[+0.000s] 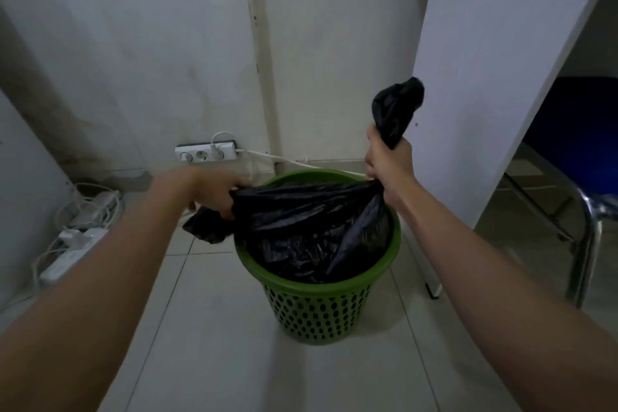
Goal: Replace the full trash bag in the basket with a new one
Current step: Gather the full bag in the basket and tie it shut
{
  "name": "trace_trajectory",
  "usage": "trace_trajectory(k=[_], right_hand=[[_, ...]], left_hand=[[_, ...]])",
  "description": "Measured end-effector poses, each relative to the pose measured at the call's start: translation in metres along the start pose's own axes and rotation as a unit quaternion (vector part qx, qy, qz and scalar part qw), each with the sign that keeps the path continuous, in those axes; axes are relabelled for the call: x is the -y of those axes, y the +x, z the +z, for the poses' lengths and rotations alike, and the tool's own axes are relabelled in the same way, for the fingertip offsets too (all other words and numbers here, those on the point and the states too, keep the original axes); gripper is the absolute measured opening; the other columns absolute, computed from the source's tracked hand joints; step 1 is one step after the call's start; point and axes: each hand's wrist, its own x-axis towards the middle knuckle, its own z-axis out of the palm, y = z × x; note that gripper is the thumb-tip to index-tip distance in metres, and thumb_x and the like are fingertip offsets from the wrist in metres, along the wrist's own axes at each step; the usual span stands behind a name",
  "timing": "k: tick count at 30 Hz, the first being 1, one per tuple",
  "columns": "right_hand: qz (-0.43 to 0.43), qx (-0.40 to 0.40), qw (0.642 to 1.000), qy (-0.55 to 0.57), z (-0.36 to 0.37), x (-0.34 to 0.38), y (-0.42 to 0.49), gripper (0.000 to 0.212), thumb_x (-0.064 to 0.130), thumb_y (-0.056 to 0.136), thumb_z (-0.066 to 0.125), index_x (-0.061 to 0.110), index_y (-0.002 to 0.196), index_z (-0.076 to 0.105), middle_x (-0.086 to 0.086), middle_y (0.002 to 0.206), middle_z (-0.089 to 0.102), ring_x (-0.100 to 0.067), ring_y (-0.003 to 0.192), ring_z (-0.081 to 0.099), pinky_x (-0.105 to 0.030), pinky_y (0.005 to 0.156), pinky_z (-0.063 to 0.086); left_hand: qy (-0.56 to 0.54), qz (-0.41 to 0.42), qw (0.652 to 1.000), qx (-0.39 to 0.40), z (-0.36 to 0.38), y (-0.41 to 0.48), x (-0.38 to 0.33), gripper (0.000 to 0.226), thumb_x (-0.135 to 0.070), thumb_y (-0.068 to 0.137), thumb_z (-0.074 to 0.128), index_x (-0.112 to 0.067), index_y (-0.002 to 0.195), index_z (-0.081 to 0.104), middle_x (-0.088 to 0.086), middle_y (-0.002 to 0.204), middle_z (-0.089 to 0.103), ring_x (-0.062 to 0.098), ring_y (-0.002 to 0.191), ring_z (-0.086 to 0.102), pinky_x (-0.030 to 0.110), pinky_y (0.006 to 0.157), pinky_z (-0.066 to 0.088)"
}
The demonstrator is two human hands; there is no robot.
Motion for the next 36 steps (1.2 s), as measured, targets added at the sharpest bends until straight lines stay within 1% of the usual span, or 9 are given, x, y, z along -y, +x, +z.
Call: trace_trajectory(k=[3, 6, 10, 16, 21, 26, 28, 32, 36], right_hand=[[-0.068, 0.036, 0.991, -0.107, 0.010, 0.000, -0.005, 0.035, 0.039, 0.094, 0.067, 0.021, 0.070, 0.049, 0.003, 0.058, 0.046, -0.005, 0.040, 0.040, -0.022, 0.048, 0.033], [-0.085, 0.095, 0.983, -0.133, 0.021, 0.001, -0.013, 0.035, 0.042, 0.089, 0.073, 0.022, 0.067, 0.055, 0.006, 0.061, 0.053, -0.002, 0.047, 0.048, -0.019, 0.051, 0.038], [-0.079, 0.201, 0.969, -0.117, 0.039, 0.010, -0.025, 0.050, 0.052, 0.073, 0.078, 0.011, 0.102, 0.074, 0.001, 0.096, 0.074, -0.006, 0.087, 0.069, -0.018, 0.074, 0.051], [-0.025, 0.278, 0.960, -0.003, 0.048, 0.006, -0.030, 0.045, 0.006, 0.074, 0.085, 0.002, 0.117, 0.071, -0.010, 0.107, 0.077, -0.023, 0.101, 0.074, -0.032, 0.087, 0.059], [-0.006, 0.136, 0.990, 0.024, 0.044, 0.001, -0.015, 0.038, 0.004, 0.073, 0.085, 0.005, 0.109, 0.073, -0.007, 0.100, 0.078, -0.022, 0.092, 0.076, -0.035, 0.082, 0.060], [0.014, 0.124, 0.992, 0.032, 0.047, 0.000, -0.019, 0.023, 0.013, 0.079, 0.084, 0.006, 0.098, 0.075, -0.008, 0.092, 0.078, -0.021, 0.085, 0.076, -0.030, 0.074, 0.062], [0.018, 0.077, 0.997, -0.003, 0.050, -0.001, -0.020, 0.018, 0.027, 0.084, 0.081, 0.013, 0.090, 0.071, -0.004, 0.086, 0.077, -0.016, 0.075, 0.074, -0.028, 0.068, 0.062], [0.128, -0.083, 0.983, 0.099, 0.041, -0.007, -0.007, 0.030, 0.035, 0.099, 0.062, 0.007, 0.087, 0.056, -0.005, 0.058, 0.066, -0.021, 0.045, 0.062, -0.032, 0.051, 0.057], [0.203, -0.139, 0.954, 0.171, 0.034, -0.016, -0.001, 0.019, 0.027, 0.097, 0.057, 0.009, 0.102, 0.054, -0.007, 0.073, 0.054, -0.020, 0.058, 0.051, -0.030, 0.064, 0.049]], left_hand=[[-0.281, 0.034, 0.953, -0.104, -0.009, -0.011, 0.007, 0.036, -0.004, 0.085, 0.064, -0.035, 0.102, 0.065, 0.009, 0.105, 0.070, 0.028, 0.091, 0.071, 0.048, 0.076, 0.062], [-0.558, 0.106, 0.812, -0.133, -0.021, -0.021, -0.010, 0.040, 0.007, 0.088, 0.051, -0.025, 0.105, 0.067, 0.015, 0.100, 0.069, 0.026, 0.075, 0.070, 0.034, 0.062, 0.061], [-0.646, 0.166, 0.737, -0.108, -0.038, -0.024, -0.041, 0.030, 0.005, 0.090, 0.055, -0.020, 0.104, 0.064, 0.011, 0.095, 0.068, 0.020, 0.071, 0.070, 0.027, 0.059, 0.059], [-0.748, 0.189, 0.634, -0.061, -0.055, -0.030, -0.083, 0.008, -0.012, 0.091, 0.069, -0.006, 0.097, 0.068, 0.009, 0.090, 0.070, 0.015, 0.073, 0.072, 0.019, 0.062, 0.060], [-0.574, 0.164, 0.733, -0.328, -0.029, -0.003, -0.063, 0.066, -0.055, 0.084, 0.071, -0.020, 0.136, 0.051, -0.008, 0.113, 0.072, -0.006, 0.078, 0.063, 0.014, 0.058, 0.048], [-0.473, 0.178, 0.852, -0.139, 0.035, 0.029, -0.073, 0.066, -0.047, 0.060, 0.093, -0.027, 0.118, 0.068, -0.011, 0.110, 0.075, 0.005, 0.101, 0.071, 0.028, 0.095, 0.054], [-0.550, 0.143, 0.802, -0.182, 0.048, 0.042, -0.085, 0.050, -0.037, 0.072, 0.089, -0.021, 0.116, 0.072, -0.004, 0.107, 0.077, 0.012, 0.099, 0.073, 0.032, 0.092, 0.056], [-0.777, 0.088, 0.607, -0.145, 0.049, 0.055, -0.091, 0.054, -0.031, 0.068, 0.080, -0.007, 0.115, 0.074, 0.012, 0.113, 0.075, 0.027, 0.104, 0.073, 0.036, 0.083, 0.060], [-0.866, 0.082, 0.487, -0.083, 0.043, 0.057, -0.102, 0.031, -0.028, 0.101, 0.049, -0.008, 0.099, 0.071, 0.009, 0.103, 0.074, 0.024, 0.103, 0.066, 0.037, 0.096, 0.052]])
